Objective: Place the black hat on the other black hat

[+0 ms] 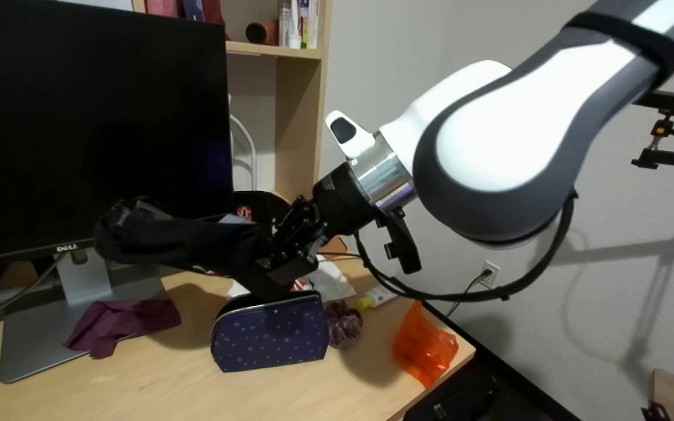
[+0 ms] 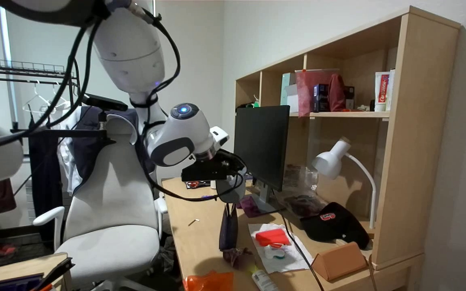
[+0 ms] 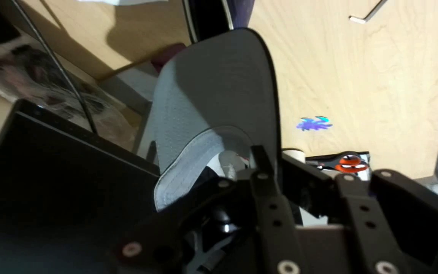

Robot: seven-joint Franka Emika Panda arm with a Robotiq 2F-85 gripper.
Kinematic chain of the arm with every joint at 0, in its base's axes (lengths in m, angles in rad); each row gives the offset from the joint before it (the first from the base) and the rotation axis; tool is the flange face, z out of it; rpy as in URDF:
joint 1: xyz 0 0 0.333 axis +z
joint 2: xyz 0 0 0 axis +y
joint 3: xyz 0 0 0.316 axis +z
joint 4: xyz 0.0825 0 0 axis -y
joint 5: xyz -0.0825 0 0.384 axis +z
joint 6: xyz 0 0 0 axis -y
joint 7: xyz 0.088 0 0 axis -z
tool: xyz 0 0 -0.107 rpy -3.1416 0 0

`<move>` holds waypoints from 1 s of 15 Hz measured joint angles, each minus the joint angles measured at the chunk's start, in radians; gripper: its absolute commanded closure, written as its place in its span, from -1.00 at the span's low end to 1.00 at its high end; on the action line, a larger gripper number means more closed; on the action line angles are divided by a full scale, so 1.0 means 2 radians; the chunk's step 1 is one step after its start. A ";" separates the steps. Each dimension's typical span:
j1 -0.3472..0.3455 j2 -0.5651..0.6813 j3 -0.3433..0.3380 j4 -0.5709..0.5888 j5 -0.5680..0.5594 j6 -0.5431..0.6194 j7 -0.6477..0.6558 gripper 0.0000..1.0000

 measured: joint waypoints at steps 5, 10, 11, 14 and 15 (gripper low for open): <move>-0.001 -0.054 -0.001 -0.024 -0.006 0.019 0.050 0.81; -0.041 0.015 0.035 0.001 -0.027 0.004 0.052 0.81; -0.062 0.037 0.047 0.011 -0.037 -0.008 0.052 0.82; -0.125 0.090 0.057 0.041 -0.105 -0.048 0.113 0.83; -0.143 0.096 0.057 0.047 -0.111 -0.051 0.133 0.82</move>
